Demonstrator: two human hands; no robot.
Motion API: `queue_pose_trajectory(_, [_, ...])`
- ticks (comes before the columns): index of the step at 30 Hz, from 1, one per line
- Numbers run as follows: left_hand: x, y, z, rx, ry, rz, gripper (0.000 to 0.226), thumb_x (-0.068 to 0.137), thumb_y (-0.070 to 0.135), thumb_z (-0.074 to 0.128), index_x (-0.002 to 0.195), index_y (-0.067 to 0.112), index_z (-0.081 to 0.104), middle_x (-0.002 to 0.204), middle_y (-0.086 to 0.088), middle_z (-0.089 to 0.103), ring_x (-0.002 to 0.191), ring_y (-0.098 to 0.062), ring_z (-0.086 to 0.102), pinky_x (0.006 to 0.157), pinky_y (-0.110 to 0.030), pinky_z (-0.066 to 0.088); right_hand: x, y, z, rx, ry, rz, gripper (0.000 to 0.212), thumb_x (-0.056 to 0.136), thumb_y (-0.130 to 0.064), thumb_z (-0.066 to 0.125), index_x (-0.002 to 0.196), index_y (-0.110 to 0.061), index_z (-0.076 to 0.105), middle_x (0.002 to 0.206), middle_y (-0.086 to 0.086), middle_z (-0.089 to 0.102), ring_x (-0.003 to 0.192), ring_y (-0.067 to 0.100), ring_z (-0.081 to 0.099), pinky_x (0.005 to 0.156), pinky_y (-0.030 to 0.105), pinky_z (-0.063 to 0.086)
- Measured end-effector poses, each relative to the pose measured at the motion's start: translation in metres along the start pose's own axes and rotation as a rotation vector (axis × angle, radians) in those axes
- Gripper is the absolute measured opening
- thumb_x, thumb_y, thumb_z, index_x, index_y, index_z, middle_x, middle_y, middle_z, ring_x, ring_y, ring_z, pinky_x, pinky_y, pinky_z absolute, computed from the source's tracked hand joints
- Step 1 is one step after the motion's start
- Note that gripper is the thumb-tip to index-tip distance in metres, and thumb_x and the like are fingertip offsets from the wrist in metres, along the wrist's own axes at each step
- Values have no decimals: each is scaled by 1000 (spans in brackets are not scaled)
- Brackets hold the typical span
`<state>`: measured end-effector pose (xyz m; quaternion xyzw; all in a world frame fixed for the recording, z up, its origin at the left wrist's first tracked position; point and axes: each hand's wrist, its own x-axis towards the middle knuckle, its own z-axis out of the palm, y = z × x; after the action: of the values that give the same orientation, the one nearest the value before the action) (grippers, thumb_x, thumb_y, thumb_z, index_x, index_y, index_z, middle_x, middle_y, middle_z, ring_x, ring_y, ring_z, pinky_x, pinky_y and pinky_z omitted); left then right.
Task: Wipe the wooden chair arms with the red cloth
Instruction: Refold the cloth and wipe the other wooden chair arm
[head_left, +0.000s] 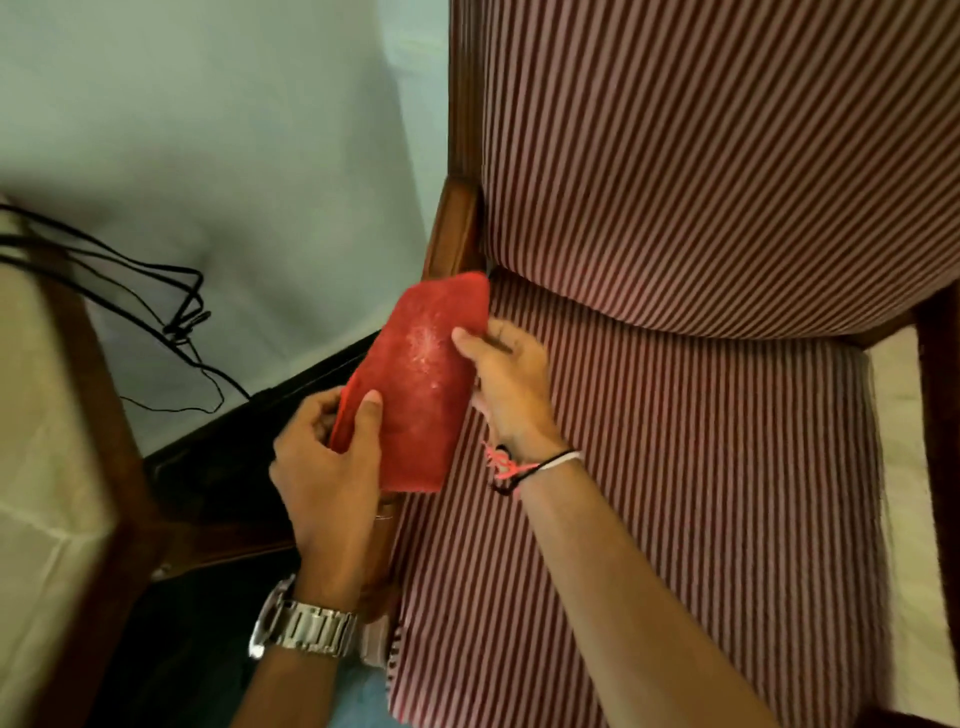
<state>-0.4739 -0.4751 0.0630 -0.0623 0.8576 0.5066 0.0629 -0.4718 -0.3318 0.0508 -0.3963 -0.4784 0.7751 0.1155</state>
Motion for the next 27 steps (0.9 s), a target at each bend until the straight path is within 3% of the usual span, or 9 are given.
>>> queue_pose_trajectory(4, [13,-41,12,326,-38,-107,38,95,41,59,127,19,59,125,-8,64,119,-30,59,100,-53,50,9,51,6,-238,133,-56,25,96,-11,69,116,3,73,112,19,77,105,31,75,100,49,60])
queue_pose_trajectory(6, [13,-46,14,468,-54,-27,49,96,40,57,140,19,48,141,-12,52,132,-32,47,109,-58,40,13,62,-1,-263,141,-122,38,96,-23,71,126,-1,69,111,11,76,101,19,74,95,28,61])
queue_pose_trajectory(8, [16,-42,14,540,-53,192,57,98,37,55,148,16,39,150,-15,42,140,-33,40,114,-58,36,18,71,-18,-397,190,-248,47,99,-39,64,136,-11,62,115,-2,72,103,2,67,86,6,53])
queue_pose_trajectory(10, [23,-39,16,598,-96,439,56,101,38,48,151,15,35,156,-17,36,144,-35,37,116,-57,35,25,88,-48,-789,268,-455,49,103,-46,52,141,-16,57,129,-1,65,120,6,59,102,12,44])
queue_pose_trajectory(12, [29,-35,21,685,-188,612,58,104,39,38,155,13,30,162,-19,29,148,-36,34,118,-55,34,32,112,-86,-1274,256,-620,53,105,-44,47,146,-10,53,146,10,57,139,23,51,117,34,43])
queue_pose_trajectory(15, [38,-48,35,881,-378,742,63,106,37,31,160,9,17,168,-22,14,155,-37,19,123,-52,25,37,160,-128,-1679,-38,-526,73,105,-50,42,161,-5,28,170,21,22,160,34,20,129,52,26])
queue_pose_trajectory(17, [39,-62,42,958,-443,753,67,105,35,34,161,10,7,169,-21,3,157,-32,3,126,-51,17,39,183,-143,-1751,-85,-517,79,105,-56,35,164,-8,17,173,17,10,162,30,8,133,49,17])
queue_pose_trajectory(21, [51,-68,60,965,-378,808,64,107,33,29,161,10,5,170,-20,3,158,-33,5,127,-49,13,50,199,-146,-1779,-10,-574,79,105,-59,28,165,-10,14,174,15,9,163,27,5,134,43,4])
queue_pose_trajectory(27, [140,15,142,859,-378,778,64,105,28,27,161,11,3,170,-20,-1,159,-33,-1,130,-49,8,55,205,-151,-1766,36,-619,78,103,-60,31,164,-13,20,174,13,13,163,26,8,134,40,0])
